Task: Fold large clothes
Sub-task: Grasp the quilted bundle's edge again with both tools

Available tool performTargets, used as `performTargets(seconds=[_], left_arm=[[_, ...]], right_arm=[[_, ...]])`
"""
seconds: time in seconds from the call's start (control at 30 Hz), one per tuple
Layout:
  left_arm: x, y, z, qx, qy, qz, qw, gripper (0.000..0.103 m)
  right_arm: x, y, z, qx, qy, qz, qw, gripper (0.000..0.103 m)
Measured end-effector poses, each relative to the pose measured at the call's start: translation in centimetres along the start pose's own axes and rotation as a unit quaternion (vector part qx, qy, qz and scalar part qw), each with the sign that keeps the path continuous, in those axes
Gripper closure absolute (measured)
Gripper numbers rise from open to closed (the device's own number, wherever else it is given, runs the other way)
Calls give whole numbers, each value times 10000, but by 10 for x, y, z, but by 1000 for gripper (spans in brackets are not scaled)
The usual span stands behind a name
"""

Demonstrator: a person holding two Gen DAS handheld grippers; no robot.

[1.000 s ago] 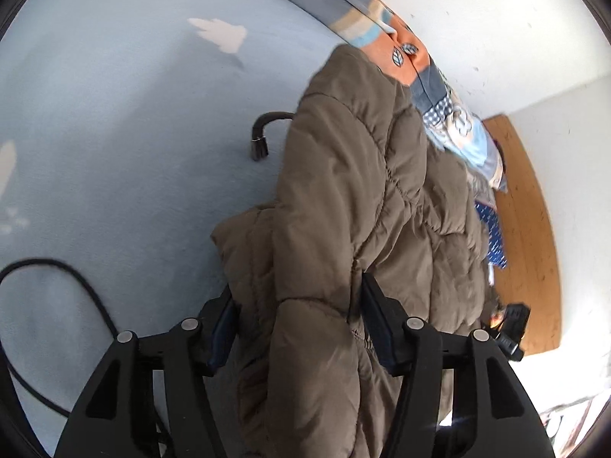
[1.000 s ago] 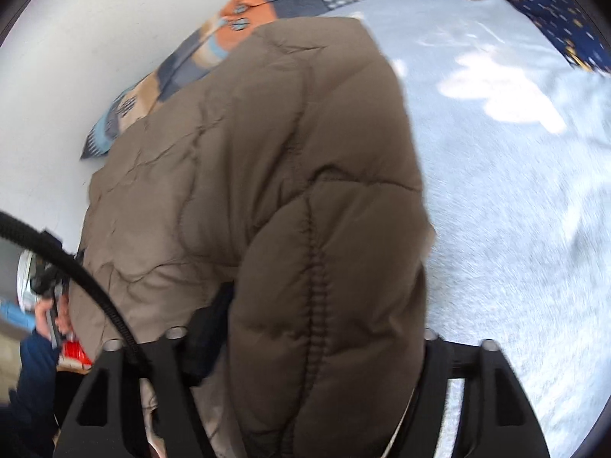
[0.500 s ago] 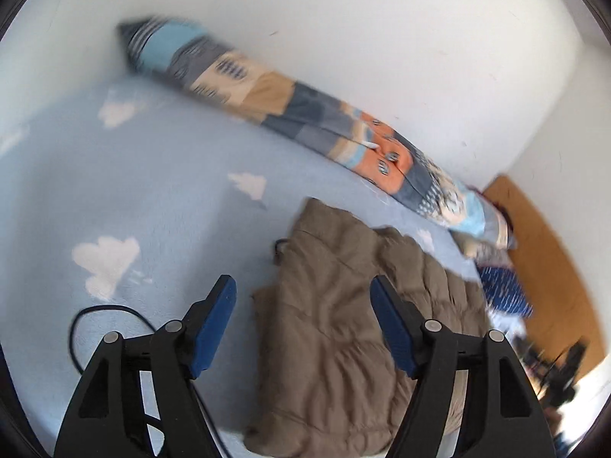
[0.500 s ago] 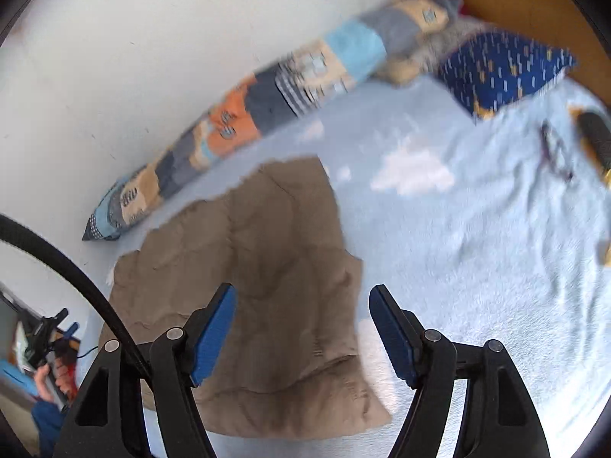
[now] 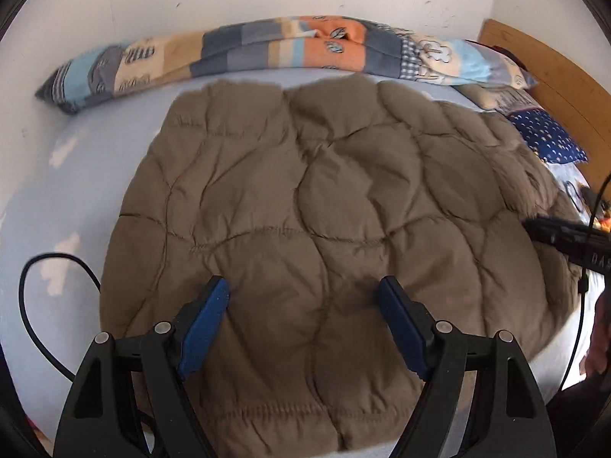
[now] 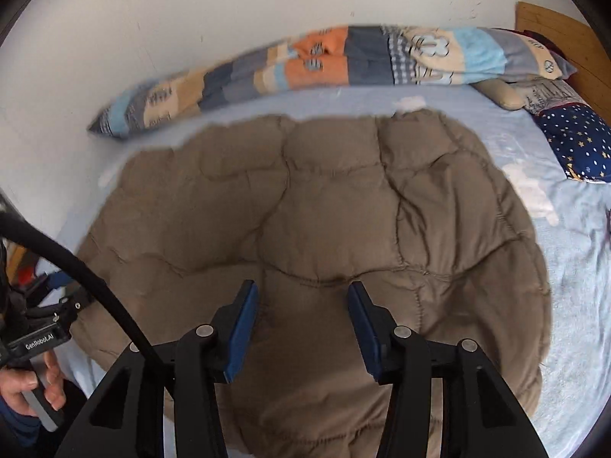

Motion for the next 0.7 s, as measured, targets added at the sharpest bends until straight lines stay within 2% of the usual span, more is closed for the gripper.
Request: performTargets(seconds=[0.2, 0.4, 0.57, 0.7], left_arm=[[-2, -3, 22, 126, -163, -45, 9998, 16], [2, -5, 30, 139, -155, -10, 9998, 14], [1, -4, 16, 139, 293, -5, 9995, 14], [-4, -4, -6, 224, 508, -5, 9985, 14]], right_arm=[[-1, 6, 43, -161, -482, -53, 9987, 48], [2, 9, 58, -129, -684, -104, 9975, 47], [1, 6, 52, -159, -495, -238, 9984, 47], [-1, 3, 27, -120, -213, -192, 9995, 47]])
Point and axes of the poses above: each gripper's, at about its wrist camera, not at the fingertips, and z roughly the way its jaws point, y to its right, x to its top, the point moved 4 cm from there along z, roughly the way its jaws point, and after that the axes turned 5 degrees about -y, right-handed, at the moved point
